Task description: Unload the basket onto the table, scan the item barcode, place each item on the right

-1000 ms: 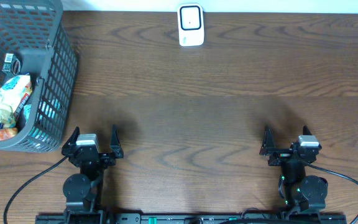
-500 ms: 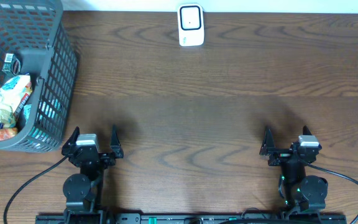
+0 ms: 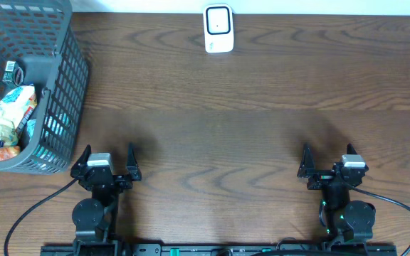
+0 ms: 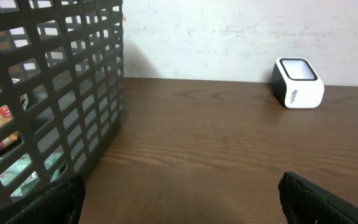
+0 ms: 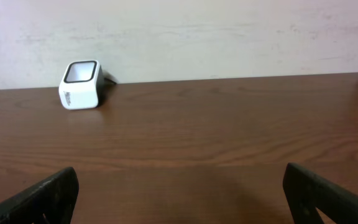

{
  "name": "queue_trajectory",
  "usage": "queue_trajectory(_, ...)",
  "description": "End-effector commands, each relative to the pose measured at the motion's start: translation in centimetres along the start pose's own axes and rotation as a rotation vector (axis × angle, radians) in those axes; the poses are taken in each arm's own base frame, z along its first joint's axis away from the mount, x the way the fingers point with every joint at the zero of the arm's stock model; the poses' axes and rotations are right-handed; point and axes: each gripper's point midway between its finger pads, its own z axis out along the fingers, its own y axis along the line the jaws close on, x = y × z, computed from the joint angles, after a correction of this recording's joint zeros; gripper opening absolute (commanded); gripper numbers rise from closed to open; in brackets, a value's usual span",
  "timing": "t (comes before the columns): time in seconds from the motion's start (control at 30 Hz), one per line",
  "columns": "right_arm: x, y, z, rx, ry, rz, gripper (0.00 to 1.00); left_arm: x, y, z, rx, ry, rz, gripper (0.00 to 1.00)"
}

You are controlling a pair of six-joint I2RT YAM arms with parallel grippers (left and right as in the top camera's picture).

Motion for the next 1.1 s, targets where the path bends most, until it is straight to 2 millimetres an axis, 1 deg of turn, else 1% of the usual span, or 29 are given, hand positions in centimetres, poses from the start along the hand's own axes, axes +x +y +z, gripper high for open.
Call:
queue_trajectory(0.0,0.1,-0.1,0.0,0.003,0.004,-0.008,0.99,1.6,0.4,0.0,-0.021,0.050,0.016,0.98)
queue_trajectory(0.27,0.1,-0.1,0.0,0.003,0.004,-0.008,0.99,1.6,0.3,0.0,-0.020,0.050,0.015,0.98)
queue_trajectory(0.3,0.1,-0.1,0.0,0.003,0.004,-0.008,0.99,1.6,0.1,0.0,-0.009,0.047,0.010,0.98)
queue_trajectory(0.37,0.1,-0.1,0.0,0.003,0.004,-0.008,0.99,1.4,-0.9,0.0,0.054,0.042,-0.008,0.98)
queue_trajectory(0.47,0.1,-0.1,0.0,0.003,0.004,-0.008,0.99,1.3,-0.5,0.1,0.028,0.037,0.000,0.98)
queue_trajectory(0.53,0.1,-0.1,0.0,0.003,0.004,-0.008,0.99,0.8,-0.9,0.1,0.049,0.017,-0.013,0.98)
queue_trajectory(0.6,0.1,-0.1,0.0,0.003,0.004,-0.008,0.99,-0.3,-1.7,0.0,0.098,-0.025,-0.056,0.98)
queue_trajectory(0.63,0.1,-0.1,0.0,0.003,0.004,-0.008,0.99,-1.4,-2.4,-0.1,0.139,-0.066,-0.082,0.98)
queue_trajectory(0.67,0.1,-0.1,0.0,0.003,0.004,-0.008,0.99,-3.6,-3.4,-0.6,0.204,-0.149,-0.119,0.98)
queue_trajectory(0.73,0.1,-0.1,0.0,0.003,0.004,-0.008,0.99,-6.7,-4.2,-1.5,0.267,-0.270,-0.152,0.98)
queue_trajectory(0.77,0.1,-0.1,0.0,0.003,0.004,-0.008,0.99,-8.0,-4.3,-2.0,0.282,-0.323,-0.181,0.98)
queue_trajectory(0.87,0.1,-0.1,0.0,0.003,0.004,-0.008,0.99,-10.3,-4.3,-2.9,0.318,-0.409,-0.278,0.98)
queue_trajectory(0.93,0.1,-0.1,0.0,0.003,0.004,-0.008,0.99,-11.6,-4.4,-3.6,0.357,-0.441,-0.392,0.98)
queue_trajectory(1.0,0.1,-0.1,0.0,0.003,0.004,-0.008,0.99,-13.5,-4.4,-4.6,0.404,-0.469,-0.516,0.98)
queue_trajectory(1.03,0.1,-0.1,0.0,0.003,0.004,-0.008,0.99,-14.0,-4.4,-4.9,0.416,-0.475,-0.545,0.98)
queue_trajectory(1.07,0.1,-0.1,0.0,0.003,0.004,-0.008,0.99,-15.0,-4.4,-5.4,0.433,-0.489,-0.577,0.98)
